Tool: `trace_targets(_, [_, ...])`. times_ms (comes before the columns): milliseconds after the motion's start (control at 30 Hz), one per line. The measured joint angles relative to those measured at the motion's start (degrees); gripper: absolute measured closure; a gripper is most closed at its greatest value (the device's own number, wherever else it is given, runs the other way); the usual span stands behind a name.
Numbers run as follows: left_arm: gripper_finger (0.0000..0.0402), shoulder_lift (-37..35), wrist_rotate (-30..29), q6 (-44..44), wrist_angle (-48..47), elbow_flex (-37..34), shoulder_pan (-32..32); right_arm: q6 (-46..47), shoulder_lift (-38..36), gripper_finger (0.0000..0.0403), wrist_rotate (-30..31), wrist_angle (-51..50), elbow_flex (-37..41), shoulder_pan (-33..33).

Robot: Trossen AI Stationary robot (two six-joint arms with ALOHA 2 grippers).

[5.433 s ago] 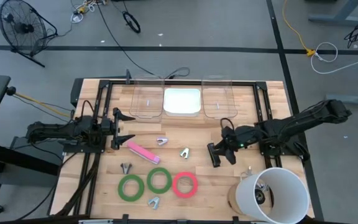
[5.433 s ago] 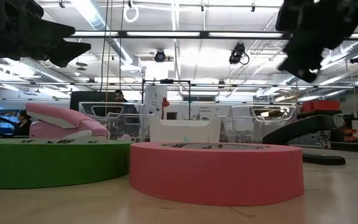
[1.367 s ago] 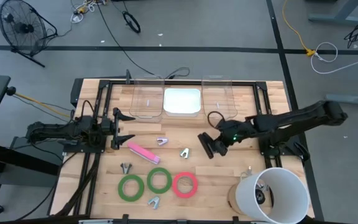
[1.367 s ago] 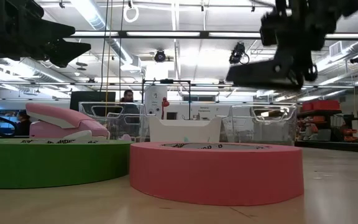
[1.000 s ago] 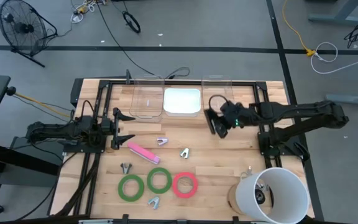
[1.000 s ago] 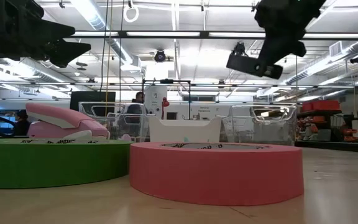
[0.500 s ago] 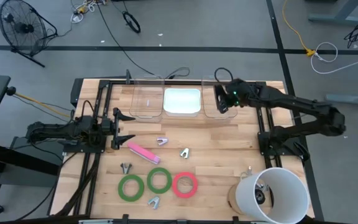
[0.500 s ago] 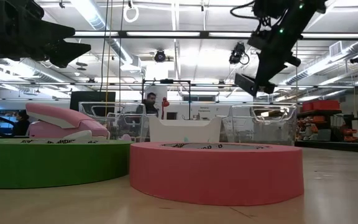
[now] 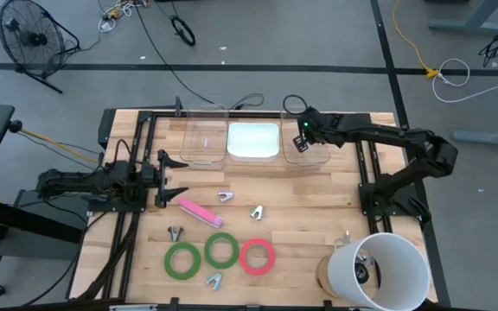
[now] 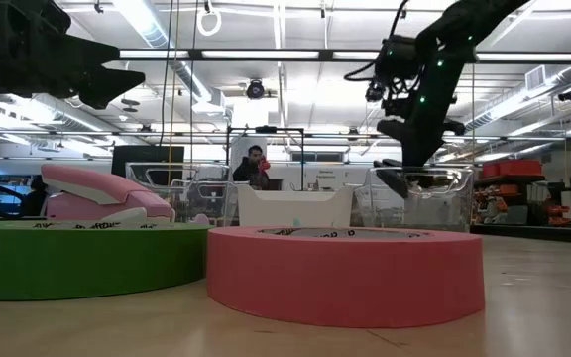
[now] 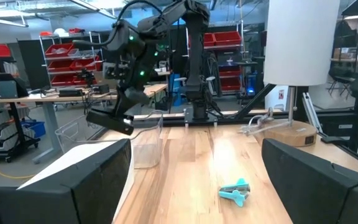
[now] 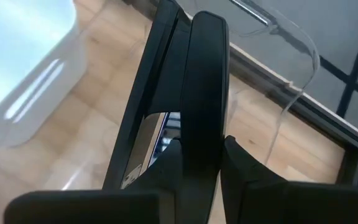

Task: Pick and place Stapler, Stapler remover, tape
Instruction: Put the black stapler into the right transparent bin

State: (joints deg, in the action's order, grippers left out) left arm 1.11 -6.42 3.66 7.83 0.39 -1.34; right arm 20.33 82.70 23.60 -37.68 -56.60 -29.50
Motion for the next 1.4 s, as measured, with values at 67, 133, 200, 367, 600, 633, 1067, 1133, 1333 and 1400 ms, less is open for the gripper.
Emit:
trace_targets(67, [0.0035, 0.0, 0.0, 0.0, -0.1, 0.0, 0.0, -0.1, 1.4, 0.0347, 0.0, 1.1, 0.0, 0.0])
trace_targets(133, [0.0035, 0.0, 0.0, 0.0, -0.1, 0.0, 0.0, -0.5, 2.7, 0.0347, 0.7, 1.6, 0.0, 0.0])
trace_targets(200, [0.0035, 0.0, 0.0, 0.0, 0.0, 0.0, 0.0, -0.7, 3.8, 0.0347, 1.9, 1.3, 0.0, 0.0])
trace_targets(367, [0.0035, 0.0, 0.0, 0.0, -0.1, 0.0, 0.0, -0.9, 4.6, 0.0347, 6.2, -0.4, 0.0, 0.7])
trace_targets(600, [0.0035, 0.0, -1.3, 0.1, -0.1, 0.0, 0.0, -0.6, 4.6, 0.0347, 8.5, -0.5, 0.0, 3.2])
trace_targets(633, [0.0035, 0.0, -1.3, 0.1, -0.1, 0.0, 0.0, -0.7, 4.6, 0.0347, 9.3, -0.6, 0.0, 3.6])
trace_targets(1067, [0.0035, 0.0, -1.5, 0.1, -0.2, 0.0, 0.0, -2.6, 6.2, 0.0347, 14.7, -6.5, -5.9, 8.4])
trace_targets(1133, [0.0035, 0.0, -1.5, 0.1, -0.2, 0.0, 0.0, -2.8, 8.4, 0.0347, 15.3, -11.1, -10.2, 8.4])
trace_targets(1333, [0.0035, 0.0, -1.5, 0.1, -0.5, 0.0, 0.0, -0.4, 19.3, 0.0347, 20.5, -27.3, -22.9, 8.8])
trace_targets(1400, [0.0035, 0.0, -1.5, 0.1, -0.9, 0.0, 0.0, 0.2, 22.9, 0.0347, 21.6, -30.8, -25.7, 8.9])
